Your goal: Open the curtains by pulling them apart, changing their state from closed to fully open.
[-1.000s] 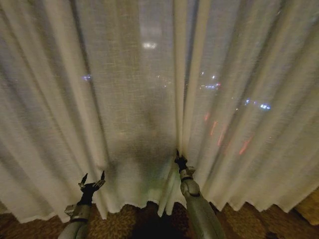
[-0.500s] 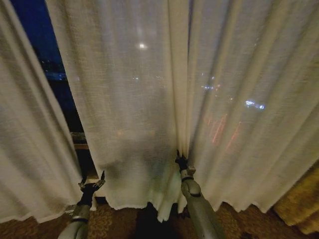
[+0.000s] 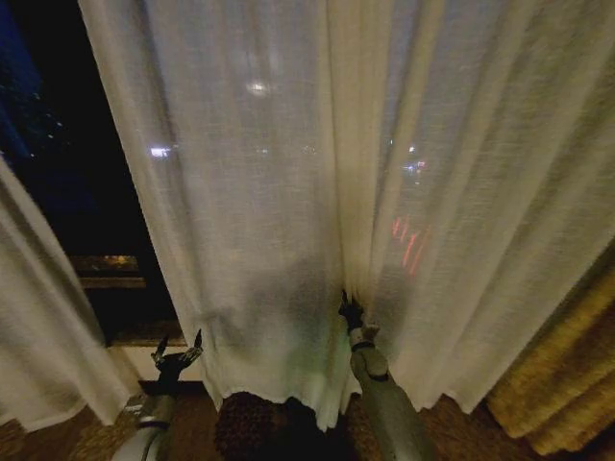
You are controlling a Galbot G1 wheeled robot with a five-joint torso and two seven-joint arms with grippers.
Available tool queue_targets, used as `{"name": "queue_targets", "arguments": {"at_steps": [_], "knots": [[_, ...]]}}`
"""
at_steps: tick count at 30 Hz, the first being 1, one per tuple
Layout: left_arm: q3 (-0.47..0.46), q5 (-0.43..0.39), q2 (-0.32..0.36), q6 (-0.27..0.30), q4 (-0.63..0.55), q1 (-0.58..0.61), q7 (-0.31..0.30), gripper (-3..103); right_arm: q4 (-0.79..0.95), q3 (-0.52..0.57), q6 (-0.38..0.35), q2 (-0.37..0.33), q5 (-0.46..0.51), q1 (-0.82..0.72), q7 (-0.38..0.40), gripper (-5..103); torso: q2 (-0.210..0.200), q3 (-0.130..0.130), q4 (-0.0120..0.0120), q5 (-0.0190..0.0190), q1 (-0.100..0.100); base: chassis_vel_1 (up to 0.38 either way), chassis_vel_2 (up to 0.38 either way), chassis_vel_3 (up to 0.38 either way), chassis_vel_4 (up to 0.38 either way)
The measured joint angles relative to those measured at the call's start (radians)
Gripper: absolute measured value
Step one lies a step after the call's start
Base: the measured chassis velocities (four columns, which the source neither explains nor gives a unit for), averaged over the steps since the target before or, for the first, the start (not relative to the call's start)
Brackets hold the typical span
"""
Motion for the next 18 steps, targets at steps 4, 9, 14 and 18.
{"name": "queue_targets", "arguments": {"at_steps": [4, 9, 14, 18], "knots": [[0.000, 0.000, 0.000, 0.000, 0.000, 0.000, 0.000, 100, 0.000, 0.000, 0.000, 0.000, 0.001, 0.001, 0.000, 0, 0.000, 0.000, -0.0001, 0.0000, 0.000, -0.349, -0.364, 0.364, 0.341], [0.000, 0.000, 0.000, 0.000, 0.000, 0.000, 0.000, 100, 0.000, 0.000, 0.000, 0.000, 0.002, 0.002, -0.002, 0, 0.000, 0.000, 0.0000, 0.0000, 0.000, -0.340, -0.362, 0.345, 0.356], [0.000, 0.000, 0.000, 0.000, 0.000, 0.000, 0.000, 100, -0.001, 0.000, 0.000, 0.000, 0.002, 0.001, -0.002, 0, 0.000, 0.000, 0.0000, -0.0002, 0.000, -0.363, -0.358, 0.363, 0.354], [0.000, 0.000, 0.000, 0.000, 0.000, 0.000, 0.000, 100, 0.001, 0.000, 0.000, 0.000, 0.004, 0.000, -0.002, 0, 0.000, 0.000, 0.0002, -0.0002, 0.000, -0.354, -0.346, 0.376, 0.354]]}}
